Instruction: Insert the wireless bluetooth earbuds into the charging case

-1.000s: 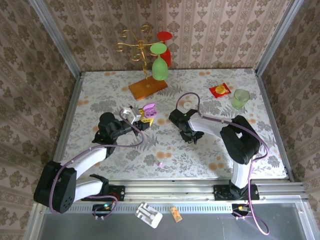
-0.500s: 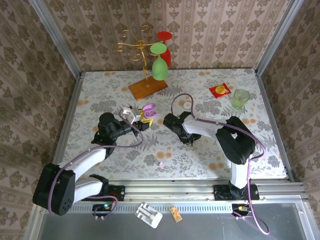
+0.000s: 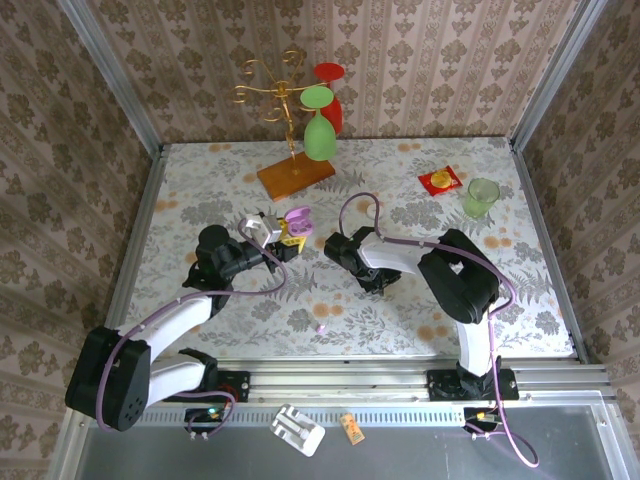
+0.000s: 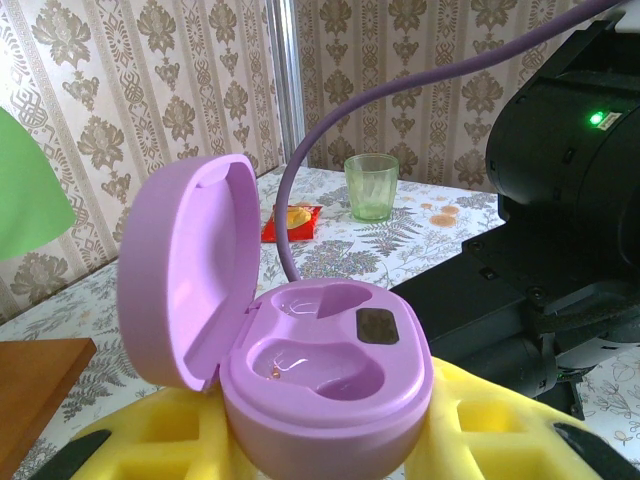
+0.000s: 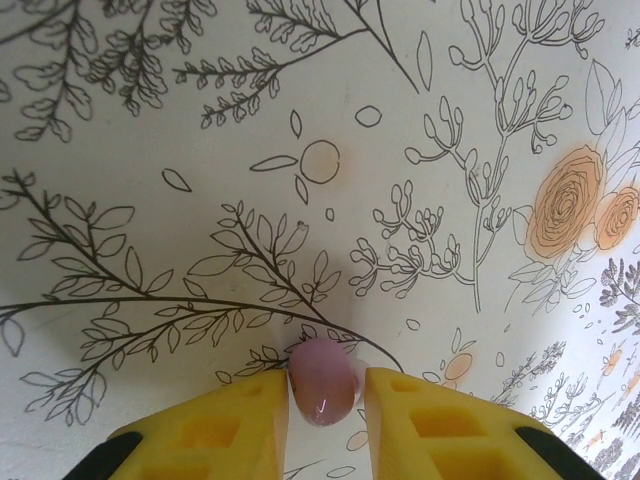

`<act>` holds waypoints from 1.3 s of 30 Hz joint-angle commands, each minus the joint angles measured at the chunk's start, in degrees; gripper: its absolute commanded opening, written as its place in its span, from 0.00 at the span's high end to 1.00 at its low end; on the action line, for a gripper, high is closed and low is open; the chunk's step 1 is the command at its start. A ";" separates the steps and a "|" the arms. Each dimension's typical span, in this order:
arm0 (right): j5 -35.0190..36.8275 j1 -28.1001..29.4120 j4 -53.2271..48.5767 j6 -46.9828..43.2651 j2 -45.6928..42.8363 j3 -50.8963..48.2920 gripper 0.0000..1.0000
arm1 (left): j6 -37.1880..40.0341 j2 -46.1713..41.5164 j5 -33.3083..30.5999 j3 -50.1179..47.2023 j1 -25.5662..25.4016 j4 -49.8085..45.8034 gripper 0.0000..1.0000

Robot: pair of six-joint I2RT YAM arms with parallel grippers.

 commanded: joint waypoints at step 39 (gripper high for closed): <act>-58.55 -17.96 22.85 8.02 -29.12 -15.00 0.81 | -0.89 1.31 1.87 1.23 0.21 0.64 0.75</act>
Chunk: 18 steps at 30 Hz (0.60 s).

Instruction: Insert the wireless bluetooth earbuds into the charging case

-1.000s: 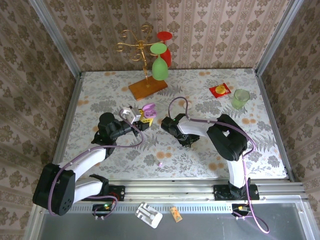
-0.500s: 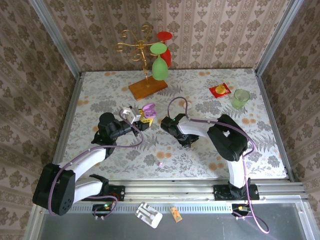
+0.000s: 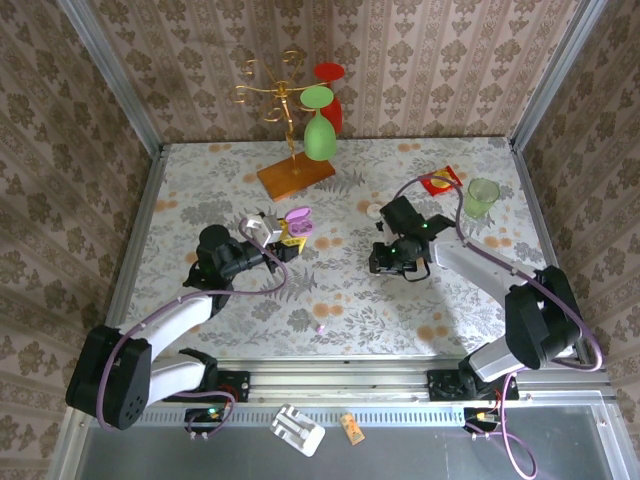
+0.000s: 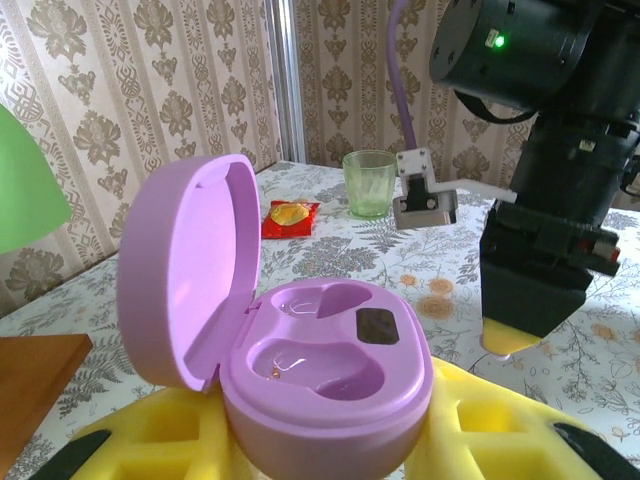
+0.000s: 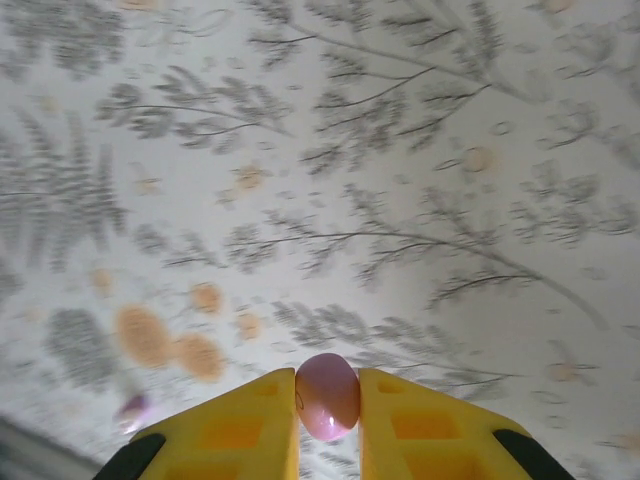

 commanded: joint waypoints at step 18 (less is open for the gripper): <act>-35.77 -6.95 30.03 20.02 -4.86 -10.67 0.81 | -1.88 3.74 4.65 1.22 -1.14 4.56 0.75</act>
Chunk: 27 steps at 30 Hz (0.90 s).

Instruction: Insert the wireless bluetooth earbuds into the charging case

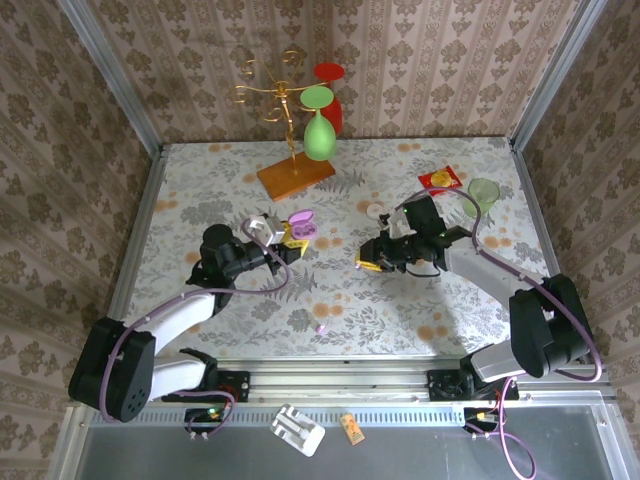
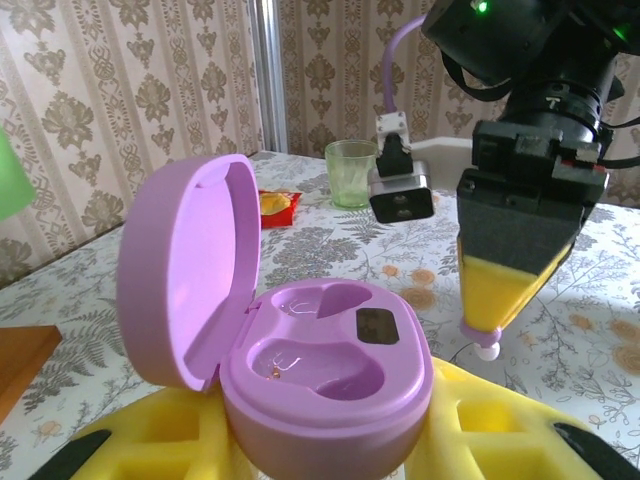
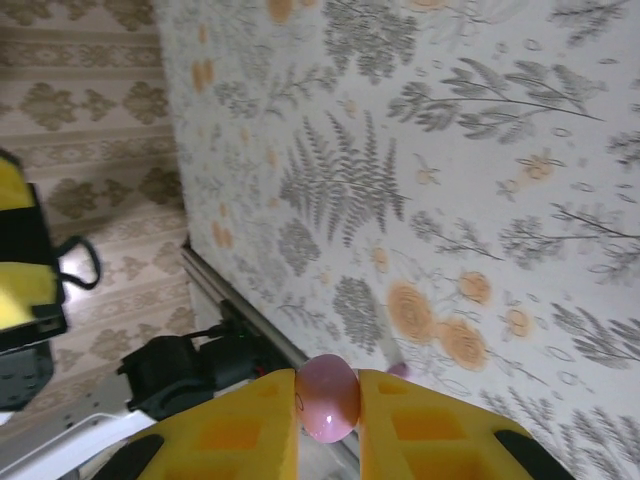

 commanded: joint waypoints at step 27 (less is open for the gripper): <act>-11.86 -1.29 -2.03 10.81 1.04 1.76 0.81 | 0.53 1.80 3.66 0.68 -3.15 3.42 0.75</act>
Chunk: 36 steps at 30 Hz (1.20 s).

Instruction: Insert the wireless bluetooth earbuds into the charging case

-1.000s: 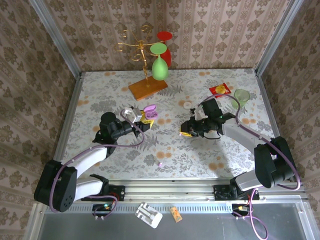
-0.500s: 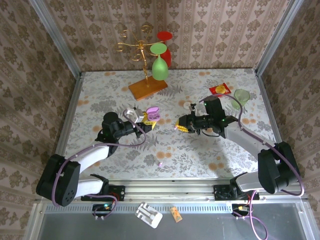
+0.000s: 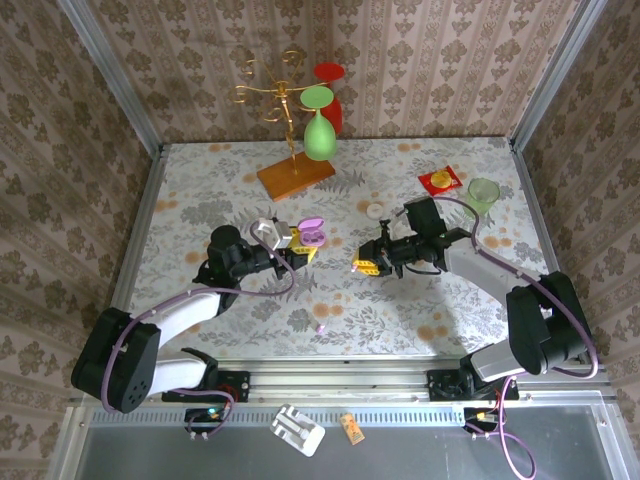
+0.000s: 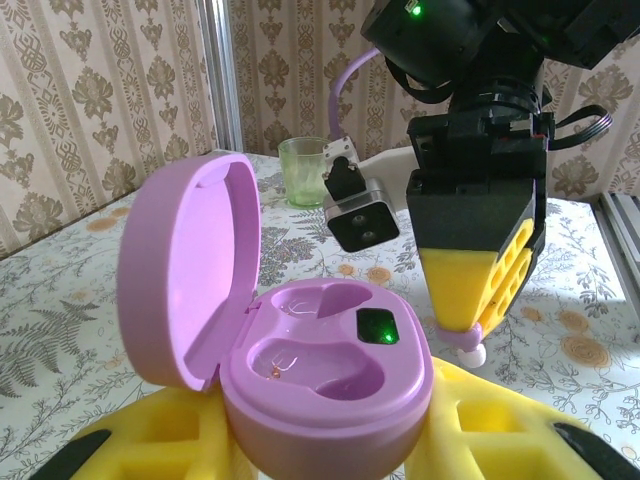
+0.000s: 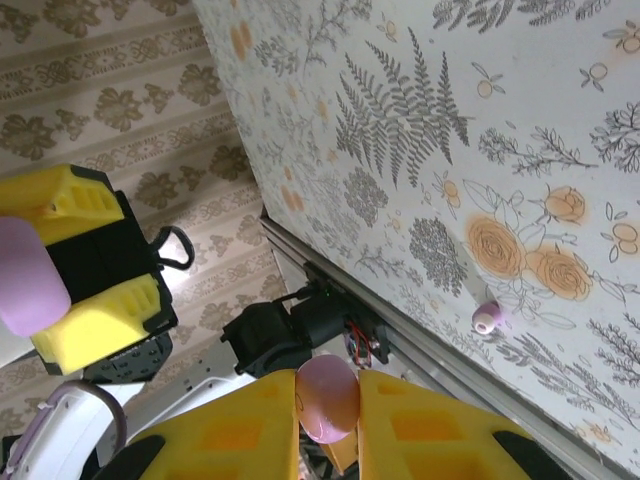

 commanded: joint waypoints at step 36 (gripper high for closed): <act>3.56 10.95 6.67 1.07 3.00 17.65 0.82 | 0.00 2.69 4.41 1.81 -1.89 4.38 0.75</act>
